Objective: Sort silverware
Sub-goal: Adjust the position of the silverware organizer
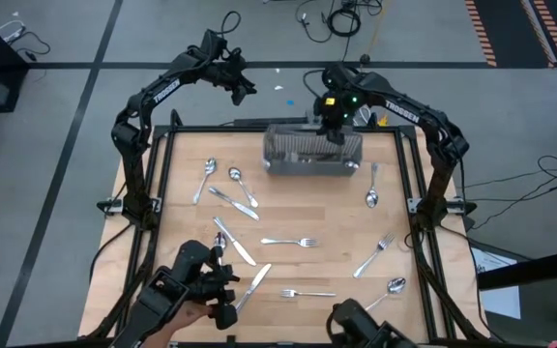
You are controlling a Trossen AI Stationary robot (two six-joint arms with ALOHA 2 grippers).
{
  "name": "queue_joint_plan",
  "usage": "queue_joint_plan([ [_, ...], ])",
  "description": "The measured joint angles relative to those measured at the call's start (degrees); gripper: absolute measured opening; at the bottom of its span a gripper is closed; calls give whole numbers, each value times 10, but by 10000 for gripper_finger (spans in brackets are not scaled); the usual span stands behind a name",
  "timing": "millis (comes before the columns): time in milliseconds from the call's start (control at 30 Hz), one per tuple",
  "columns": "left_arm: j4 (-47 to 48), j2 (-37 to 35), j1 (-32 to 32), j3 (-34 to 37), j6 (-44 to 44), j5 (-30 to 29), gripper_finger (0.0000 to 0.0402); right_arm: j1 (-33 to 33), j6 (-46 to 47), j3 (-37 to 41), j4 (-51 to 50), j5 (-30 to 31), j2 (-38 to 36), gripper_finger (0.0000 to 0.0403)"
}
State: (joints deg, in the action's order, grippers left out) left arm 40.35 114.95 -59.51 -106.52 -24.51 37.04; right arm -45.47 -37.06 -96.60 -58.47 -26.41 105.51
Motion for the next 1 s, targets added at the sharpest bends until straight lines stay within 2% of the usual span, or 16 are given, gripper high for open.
queue_joint_plan([
  [200,1,0,0,0,0,0,125,14,9,0,16,-10,-14,1],
  [433,1,0,0,0,0,0,125,-34,29,-22,46,-19,-41,1],
  [700,0,0,0,0,0,0,125,-74,10,-21,31,8,-40,1],
  [1000,-8,0,0,0,0,0,125,-76,6,-20,24,10,-5,1],
])
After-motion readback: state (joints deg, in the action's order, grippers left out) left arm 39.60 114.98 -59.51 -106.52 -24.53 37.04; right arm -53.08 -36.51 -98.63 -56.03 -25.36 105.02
